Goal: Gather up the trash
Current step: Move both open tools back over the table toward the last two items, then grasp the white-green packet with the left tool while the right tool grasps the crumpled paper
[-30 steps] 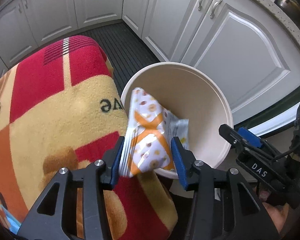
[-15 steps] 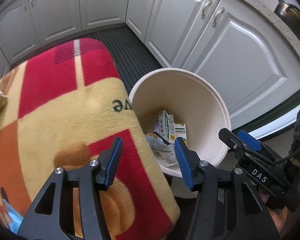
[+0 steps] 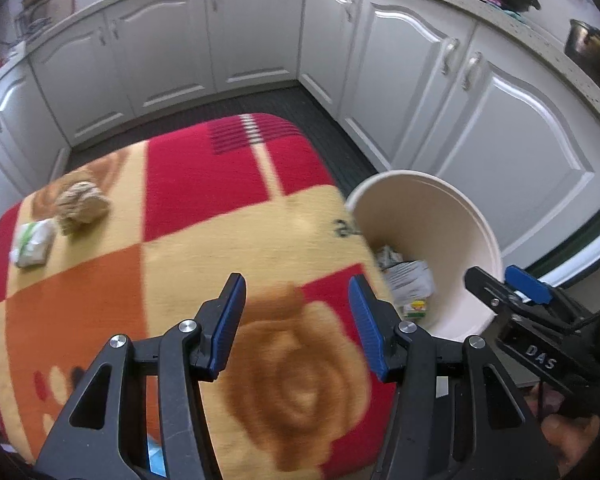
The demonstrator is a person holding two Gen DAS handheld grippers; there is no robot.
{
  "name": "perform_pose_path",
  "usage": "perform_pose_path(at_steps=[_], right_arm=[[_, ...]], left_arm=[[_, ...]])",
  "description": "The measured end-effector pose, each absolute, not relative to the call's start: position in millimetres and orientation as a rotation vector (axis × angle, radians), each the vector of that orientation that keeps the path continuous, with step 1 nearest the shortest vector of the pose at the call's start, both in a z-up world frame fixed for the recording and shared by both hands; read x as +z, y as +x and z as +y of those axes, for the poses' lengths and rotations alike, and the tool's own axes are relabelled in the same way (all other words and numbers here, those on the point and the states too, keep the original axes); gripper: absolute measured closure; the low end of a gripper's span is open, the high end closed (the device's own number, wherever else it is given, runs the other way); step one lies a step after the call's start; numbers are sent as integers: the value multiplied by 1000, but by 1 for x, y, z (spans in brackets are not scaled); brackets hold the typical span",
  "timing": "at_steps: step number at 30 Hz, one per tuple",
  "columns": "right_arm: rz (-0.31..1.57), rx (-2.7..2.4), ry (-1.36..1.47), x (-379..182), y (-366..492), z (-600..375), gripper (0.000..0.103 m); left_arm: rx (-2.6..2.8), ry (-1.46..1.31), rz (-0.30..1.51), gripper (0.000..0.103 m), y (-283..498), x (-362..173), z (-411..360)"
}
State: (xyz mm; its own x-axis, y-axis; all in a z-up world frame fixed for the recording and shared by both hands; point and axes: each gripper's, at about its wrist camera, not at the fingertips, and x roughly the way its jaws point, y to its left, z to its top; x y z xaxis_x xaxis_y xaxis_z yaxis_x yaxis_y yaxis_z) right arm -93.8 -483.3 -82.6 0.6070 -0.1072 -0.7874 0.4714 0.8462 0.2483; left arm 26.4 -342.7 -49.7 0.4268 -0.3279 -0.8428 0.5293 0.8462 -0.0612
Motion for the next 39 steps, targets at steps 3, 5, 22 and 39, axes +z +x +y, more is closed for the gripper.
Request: perform_pose_path(at_steps=[3,5,22,39], right_arm=[[854,-325,446,-77,-87,-469,27],[852,-303,433,-74,-81,-458,26],[907,-61,316,-77,1,-348,24],[937,152,234,-91,126,-256,22]], left_arm=[[-511,212,990,51,32,-47,-323],[-494,191,994,51,38,-46,-307],[-321,70,1060,51,106,-55,-150],[-214,-191,1115,44,191,-92,-33]])
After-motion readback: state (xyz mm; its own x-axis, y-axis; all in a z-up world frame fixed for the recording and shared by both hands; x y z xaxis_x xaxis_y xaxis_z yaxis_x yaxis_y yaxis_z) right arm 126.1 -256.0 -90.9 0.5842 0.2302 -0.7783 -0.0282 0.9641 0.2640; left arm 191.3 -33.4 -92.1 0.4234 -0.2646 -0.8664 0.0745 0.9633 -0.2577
